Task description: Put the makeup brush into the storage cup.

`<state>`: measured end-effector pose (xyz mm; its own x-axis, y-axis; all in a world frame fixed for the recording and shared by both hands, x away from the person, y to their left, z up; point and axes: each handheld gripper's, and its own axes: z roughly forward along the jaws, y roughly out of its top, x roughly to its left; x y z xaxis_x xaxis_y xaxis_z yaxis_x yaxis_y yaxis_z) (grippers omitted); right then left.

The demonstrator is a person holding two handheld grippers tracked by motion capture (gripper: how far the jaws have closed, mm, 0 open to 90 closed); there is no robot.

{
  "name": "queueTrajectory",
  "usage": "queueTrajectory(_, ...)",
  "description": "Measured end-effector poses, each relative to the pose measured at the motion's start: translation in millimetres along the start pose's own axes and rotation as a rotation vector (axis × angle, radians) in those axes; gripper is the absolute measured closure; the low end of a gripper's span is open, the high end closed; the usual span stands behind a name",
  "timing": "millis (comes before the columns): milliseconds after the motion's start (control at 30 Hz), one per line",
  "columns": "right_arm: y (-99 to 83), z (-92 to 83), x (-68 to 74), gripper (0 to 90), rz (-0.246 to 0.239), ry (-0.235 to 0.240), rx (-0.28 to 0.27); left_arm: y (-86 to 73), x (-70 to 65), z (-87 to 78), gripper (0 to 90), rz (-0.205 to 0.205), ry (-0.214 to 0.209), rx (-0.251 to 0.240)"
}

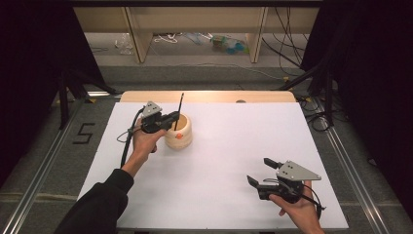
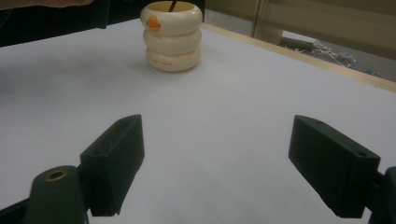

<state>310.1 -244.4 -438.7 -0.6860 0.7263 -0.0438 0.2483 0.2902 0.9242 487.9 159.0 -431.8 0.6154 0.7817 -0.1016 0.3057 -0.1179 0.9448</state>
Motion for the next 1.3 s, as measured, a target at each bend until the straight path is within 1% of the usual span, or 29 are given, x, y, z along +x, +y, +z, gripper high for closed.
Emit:
queueTrajectory(133,-0.1,0.3,0.0,19.4,-0.002,0.0,-0.001,-1.0,-1.1,0.6,85.0,-0.009,-0.004,0.007)
queueTrajectory(233,-0.1,0.2,0.1,19.4,-0.002,0.0,-0.001,-1.5,-0.6,1.2,84.6,-0.001,-0.002,0.016)
queueTrajectory(267,-0.1,0.2,0.0,19.4,-0.002,0.0,-0.001,-1.8,-0.8,1.3,84.3,-0.017,0.001,0.015)
queueTrajectory(333,-0.1,0.1,0.0,19.6,-0.001,0.001,0.0,-1.1,0.3,0.8,78.5,-0.016,0.002,0.011)
queueTrajectory(400,-0.2,0.2,0.0,19.6,-0.001,0.001,0.0,-0.1,1.2,-0.7,76.1,-0.019,0.009,0.005)
queueTrajectory(467,-0.2,-0.2,1.0,19.6,0.013,0.008,0.011,0.9,2.1,-1.9,72.5,-0.031,0.019,-0.001)
queueTrajectory(533,-0.1,0.0,0.5,19.6,0.005,0.005,0.006,1.6,3.3,-3.0,70.6,-0.039,0.024,-0.009)
queueTrajectory(567,-0.2,0.3,0.0,19.7,-0.003,0.001,-0.001,2.0,3.7,-3.5,69.2,-0.036,0.026,-0.009)
queueTrajectory(633,-0.2,-0.2,1.0,19.7,0.012,0.008,0.012,2.2,4.0,-3.6,63.8,-0.049,0.032,-0.003)
queueTrajectory(667,-0.1,0.0,0.5,19.7,0.003,0.004,0.005,2.3,4.0,-3.6,62.1,-0.051,0.03,-0.001)
queueTrajectory(700,-0.1,0.1,0.0,19.7,-0.003,0.001,0.0,2.4,3.6,-3.8,60.5,-0.049,0.033,0.002)
queueTrajectory(767,-0.1,-0.1,-0.2,19.7,-0.004,0.002,0.002,3.2,2.6,-4.5,57.0,-0.043,0.045,0.006)
queueTrajectory(833,-0.2,-0.1,-0.3,19.7,-0.001,0.001,0.003,4.0,1.8,-5.0,53.3,-0.045,0.047,0.003)
queueTrajectory(933,-0.1,-0.3,-0.3,19.7,0.0,0.001,0.002,5.8,0.8,-6.5,48.7,-0.033,0.043,0.002)
queueTrajectory(1000,-0.2,-0.4,-0.4,19.7,-0.001,0.002,0.002,7.0,0.5,-7.7,43.9,-0.031,0.029,0.006)
queueTrajectory(1100,-0.2,-0.4,-0.4,19.7,0.001,0.001,0.002,9.2,-0.3,-11.7,39.6,-0.029,0.03,0.002)
queueTrajectory(1200,-0.2,-0.4,-0.4,19.7,0.001,0.001,0.002,11.0,-0.4,-15.2,37.7,-0.023,0.025,-0.003)
queueTrajectory(1233,-0.2,-0.5,-0.3,19.7,0.001,0.001,0.002,11.7,-0.8,-17.1,36.5,-0.026,0.02,-0.003)
queueTrajectory(1267,-0.2,-0.5,-0.4,19.7,-0.001,0.0,0.001,12.3,-0.6,-18.2,36.1,-0.021,0.013,-0.003)
queueTrajectory(1300,-0.2,-0.5,-0.4,19.7,0.0,0.0,0.002,12.8,-1.3,-19.7,35.5,-0.026,0.011,-0.004)
